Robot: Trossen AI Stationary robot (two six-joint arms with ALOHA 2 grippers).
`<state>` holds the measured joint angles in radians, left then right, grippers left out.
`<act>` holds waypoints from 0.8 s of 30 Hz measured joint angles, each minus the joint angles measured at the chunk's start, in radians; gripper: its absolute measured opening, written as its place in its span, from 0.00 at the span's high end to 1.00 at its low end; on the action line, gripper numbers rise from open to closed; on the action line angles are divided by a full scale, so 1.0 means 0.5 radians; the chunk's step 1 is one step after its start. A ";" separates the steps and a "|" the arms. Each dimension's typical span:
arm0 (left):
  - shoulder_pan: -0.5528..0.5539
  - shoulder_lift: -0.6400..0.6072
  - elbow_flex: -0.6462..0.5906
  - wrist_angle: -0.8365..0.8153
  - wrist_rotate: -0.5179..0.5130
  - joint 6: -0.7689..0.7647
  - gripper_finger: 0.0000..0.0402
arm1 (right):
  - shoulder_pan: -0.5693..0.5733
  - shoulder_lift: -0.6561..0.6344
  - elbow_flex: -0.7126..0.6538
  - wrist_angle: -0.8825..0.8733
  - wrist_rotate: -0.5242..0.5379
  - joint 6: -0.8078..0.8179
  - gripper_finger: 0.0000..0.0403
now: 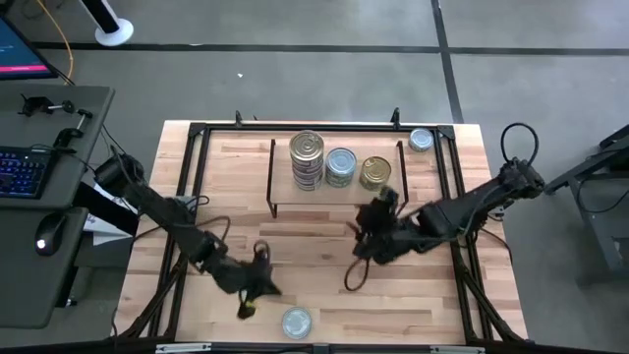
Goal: Stack canned seafood by type on shelf
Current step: Stack the white-green tuna can on top of the white-green tuna can on the shelf
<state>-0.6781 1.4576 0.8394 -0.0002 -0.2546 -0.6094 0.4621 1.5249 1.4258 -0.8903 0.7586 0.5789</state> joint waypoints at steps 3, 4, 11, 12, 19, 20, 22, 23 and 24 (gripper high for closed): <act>-0.083 0.157 0.000 0.160 0.120 0.039 1.00 | 0.113 0.082 0.001 0.000 -0.205 0.301 0.46; -0.099 0.222 0.000 0.242 0.156 0.039 1.00 | 0.153 0.122 0.001 0.010 -0.280 0.330 0.46; -0.122 0.681 0.296 0.471 0.237 0.259 1.00 | 0.468 0.489 0.001 0.085 -0.724 0.525 0.73; -0.113 0.735 0.355 0.394 0.245 0.296 1.00 | 0.507 0.536 0.000 0.121 -0.777 0.549 0.81; -0.051 0.938 0.610 0.059 0.323 0.352 1.00 | 0.683 0.691 0.000 0.261 -0.893 0.872 0.97; -0.041 0.955 0.612 0.047 0.324 0.352 1.00 | 0.691 0.706 0.000 0.280 -0.894 0.907 0.98; -0.025 0.967 0.612 0.034 0.329 0.353 1.00 | 0.698 0.744 0.000 0.309 -0.921 0.948 0.99; -0.014 0.963 0.612 0.034 0.329 0.358 1.00 | 0.698 0.765 0.000 0.329 -0.959 0.957 0.99; -0.004 0.958 0.614 0.036 0.329 0.375 1.00 | 0.698 0.786 0.000 0.350 -0.998 0.958 0.99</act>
<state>-0.6803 1.9368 1.1464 0.0178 -0.0899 -0.4221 0.8112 1.9181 1.4258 -0.7153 0.2594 1.0578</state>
